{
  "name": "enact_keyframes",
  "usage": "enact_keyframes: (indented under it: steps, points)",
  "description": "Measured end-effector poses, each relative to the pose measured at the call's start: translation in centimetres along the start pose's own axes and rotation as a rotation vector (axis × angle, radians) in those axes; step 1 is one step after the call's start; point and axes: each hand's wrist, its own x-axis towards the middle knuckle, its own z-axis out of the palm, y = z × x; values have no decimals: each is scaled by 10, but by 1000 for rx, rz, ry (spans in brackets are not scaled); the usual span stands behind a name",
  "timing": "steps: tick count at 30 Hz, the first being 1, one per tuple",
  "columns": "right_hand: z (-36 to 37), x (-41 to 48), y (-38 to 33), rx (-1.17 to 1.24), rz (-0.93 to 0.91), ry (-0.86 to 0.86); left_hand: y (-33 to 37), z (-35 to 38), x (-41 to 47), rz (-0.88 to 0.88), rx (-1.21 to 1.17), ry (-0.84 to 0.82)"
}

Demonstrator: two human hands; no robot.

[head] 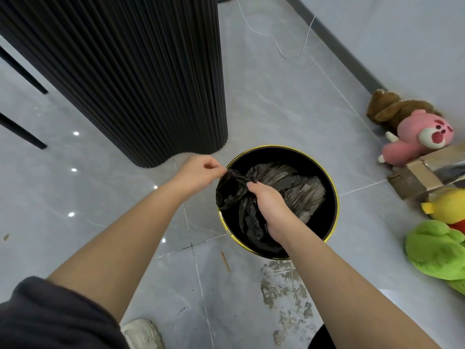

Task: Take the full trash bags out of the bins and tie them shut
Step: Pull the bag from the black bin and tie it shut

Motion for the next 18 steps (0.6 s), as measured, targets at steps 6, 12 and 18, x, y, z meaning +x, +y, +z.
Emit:
enact_keyframes:
  steps: [6,12,18]
  points:
    - [4,-5,-7,-41,26,133,-51,22,-18,-252,-202,-201]
    - [9,-15,-13,-59,-56,243,-47,37,-21,-250,-369,-205]
    - [-1,-23,-26,-13,-137,297,-39,42,-20,-244,-338,-197]
